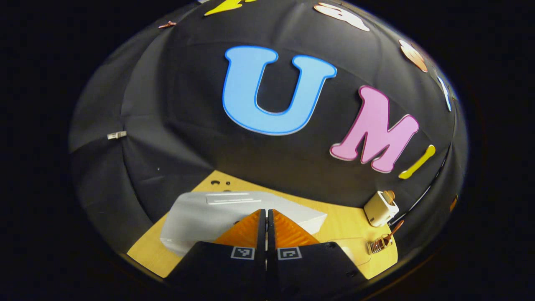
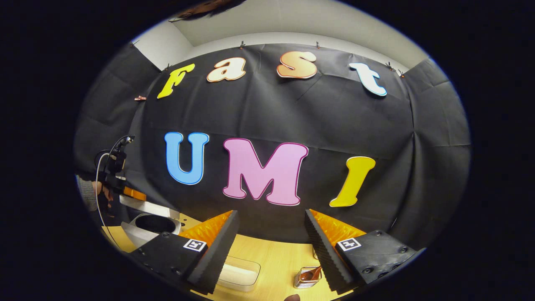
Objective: Close the left gripper, press the button to open the rice cooker; take a wooden spoon from the chopstick holder with the right hand, scoop a spoonful of rice and pour it into the rice cooker, then put the wooden spoon back into the chopstick holder.
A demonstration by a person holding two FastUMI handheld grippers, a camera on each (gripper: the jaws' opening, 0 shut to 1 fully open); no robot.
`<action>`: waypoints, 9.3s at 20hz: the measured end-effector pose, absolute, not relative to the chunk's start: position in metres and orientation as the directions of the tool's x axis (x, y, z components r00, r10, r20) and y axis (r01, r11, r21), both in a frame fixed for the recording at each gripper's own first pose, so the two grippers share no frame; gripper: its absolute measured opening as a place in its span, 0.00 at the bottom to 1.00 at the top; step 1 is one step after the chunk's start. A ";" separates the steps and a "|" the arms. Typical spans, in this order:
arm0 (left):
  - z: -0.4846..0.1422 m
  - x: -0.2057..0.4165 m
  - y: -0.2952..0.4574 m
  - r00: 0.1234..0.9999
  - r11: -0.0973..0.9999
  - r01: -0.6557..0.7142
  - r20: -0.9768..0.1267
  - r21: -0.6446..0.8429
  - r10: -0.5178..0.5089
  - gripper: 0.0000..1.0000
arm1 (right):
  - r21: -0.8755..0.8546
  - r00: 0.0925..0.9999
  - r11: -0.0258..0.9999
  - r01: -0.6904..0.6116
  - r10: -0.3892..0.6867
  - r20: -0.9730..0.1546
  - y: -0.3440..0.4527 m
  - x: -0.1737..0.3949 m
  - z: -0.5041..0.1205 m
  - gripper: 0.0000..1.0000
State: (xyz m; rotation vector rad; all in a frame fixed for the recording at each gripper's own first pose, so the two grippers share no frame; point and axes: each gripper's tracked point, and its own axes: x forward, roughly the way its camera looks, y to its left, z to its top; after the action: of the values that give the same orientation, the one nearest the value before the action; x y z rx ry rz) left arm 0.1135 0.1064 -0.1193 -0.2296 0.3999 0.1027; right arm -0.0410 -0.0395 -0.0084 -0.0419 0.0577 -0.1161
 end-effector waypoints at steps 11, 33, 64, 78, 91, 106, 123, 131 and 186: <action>-0.051 0.114 0.134 0.971 0.965 -0.218 -0.130 -0.144 0.200 0.35 | -0.039 0.988 0.989 0.141 -0.143 -0.053 -0.051 -0.047 -0.007 0.97; -0.015 0.050 0.018 0.994 0.992 -0.100 -0.052 -0.070 0.097 0.94 | 0.202 0.893 0.938 0.281 -0.179 -0.413 -0.205 -0.007 -0.214 0.98; -0.053 0.024 0.009 0.964 0.976 -0.216 -0.163 -0.009 0.212 0.95 | 0.427 0.807 0.791 0.437 -0.135 -0.575 -0.256 0.069 -0.381 0.20; -0.045 0.015 0.048 0.972 0.979 -0.195 -0.143 -0.067 0.184 0.94 | 0.458 0.909 0.821 0.341 -0.165 -0.382 -0.216 0.075 -0.239 0.20; -0.039 -0.003 0.106 0.977 0.982 -0.180 -0.128 -0.066 0.170 0.94 | 0.217 0.915 0.976 0.027 0.064 -0.399 -0.013 0.104 -0.258 0.20; -0.061 0.012 0.169 0.978 0.988 -0.150 -0.152 -0.048 0.141 0.94 | -0.009 0.802 0.960 0.279 -0.238 -0.549 -0.003 0.105 -0.361 0.20; -0.075 0.019 0.196 0.974 0.982 -0.168 -0.168 -0.087 0.152 0.94 | 0.359 0.795 0.863 0.357 -0.078 -0.602 0.088 0.117 -0.368 0.20; -0.070 0.022 0.190 0.979 0.984 -0.153 -0.153 -0.095 0.137 0.94 | 0.659 0.802 0.526 0.539 -0.079 -0.592 0.045 0.104 -0.366 0.20; -0.091 -0.013 0.244 0.975 0.971 -0.203 -0.120 -0.124 0.188 0.94 | -0.030 0.884 0.904 -0.427 0.411 -0.225 0.401 0.223 -0.167 0.19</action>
State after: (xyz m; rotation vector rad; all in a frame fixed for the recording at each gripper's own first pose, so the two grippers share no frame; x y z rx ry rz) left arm -0.0131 0.2438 -0.0911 -0.1366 0.1076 0.1977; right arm 0.2230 0.4013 -0.1675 -0.0793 0.2165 0.4366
